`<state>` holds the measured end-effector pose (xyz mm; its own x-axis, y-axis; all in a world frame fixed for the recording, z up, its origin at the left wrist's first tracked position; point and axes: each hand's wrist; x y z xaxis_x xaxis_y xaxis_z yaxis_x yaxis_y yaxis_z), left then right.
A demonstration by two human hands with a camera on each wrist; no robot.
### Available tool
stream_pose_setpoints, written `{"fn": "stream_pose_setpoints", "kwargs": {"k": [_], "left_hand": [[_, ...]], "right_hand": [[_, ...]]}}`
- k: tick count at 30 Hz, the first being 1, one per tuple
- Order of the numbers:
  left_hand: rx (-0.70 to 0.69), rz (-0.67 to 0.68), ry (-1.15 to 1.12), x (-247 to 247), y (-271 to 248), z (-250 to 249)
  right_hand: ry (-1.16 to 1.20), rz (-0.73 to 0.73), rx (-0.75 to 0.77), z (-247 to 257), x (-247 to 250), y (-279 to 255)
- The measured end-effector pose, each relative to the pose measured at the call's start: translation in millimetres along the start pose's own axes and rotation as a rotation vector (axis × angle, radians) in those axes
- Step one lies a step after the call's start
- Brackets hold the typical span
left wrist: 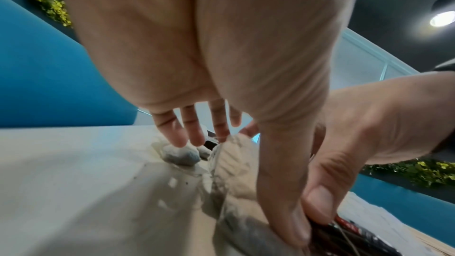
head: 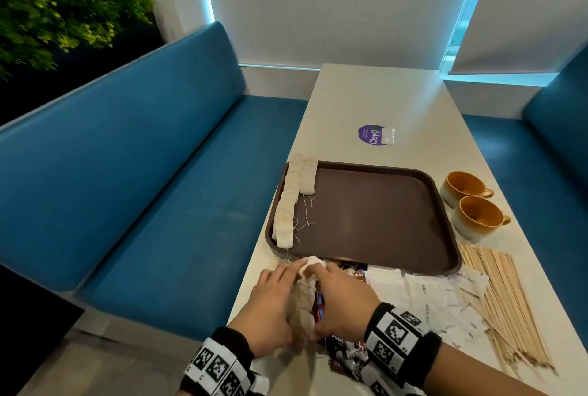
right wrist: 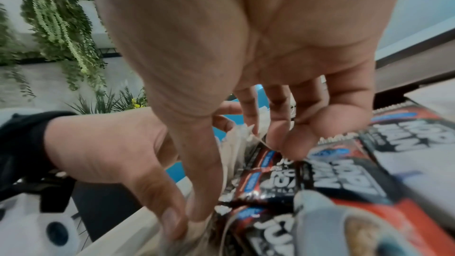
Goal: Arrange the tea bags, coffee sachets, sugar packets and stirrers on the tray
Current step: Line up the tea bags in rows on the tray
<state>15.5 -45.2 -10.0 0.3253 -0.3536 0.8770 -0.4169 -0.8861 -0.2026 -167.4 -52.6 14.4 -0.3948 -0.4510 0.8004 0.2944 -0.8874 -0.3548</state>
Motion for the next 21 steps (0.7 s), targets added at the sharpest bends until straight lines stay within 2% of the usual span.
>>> {"fn": "stream_pose_setpoints", "kwargs": {"k": [11, 21], "left_hand": [[0.018, -0.118, -0.197, -3.4, -1.6, 5.9], [0.050, -0.191, -0.192, -4.7, -1.4, 7.7]], "right_hand": [[0.088, -0.055, 0.020, 5.8, -7.2, 5.4], [0.493, -0.111, 0.096, 6.8, -5.2, 5.7]]}}
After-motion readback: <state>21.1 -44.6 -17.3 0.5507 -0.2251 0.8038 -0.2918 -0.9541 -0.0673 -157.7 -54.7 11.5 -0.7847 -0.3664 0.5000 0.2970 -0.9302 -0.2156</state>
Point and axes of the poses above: each hand's wrist, its own y-axis towards the middle knuckle, its own x-axis out of the back of the hand, z = x × y, and after that the axes turned 11 degrees about y, right-handed
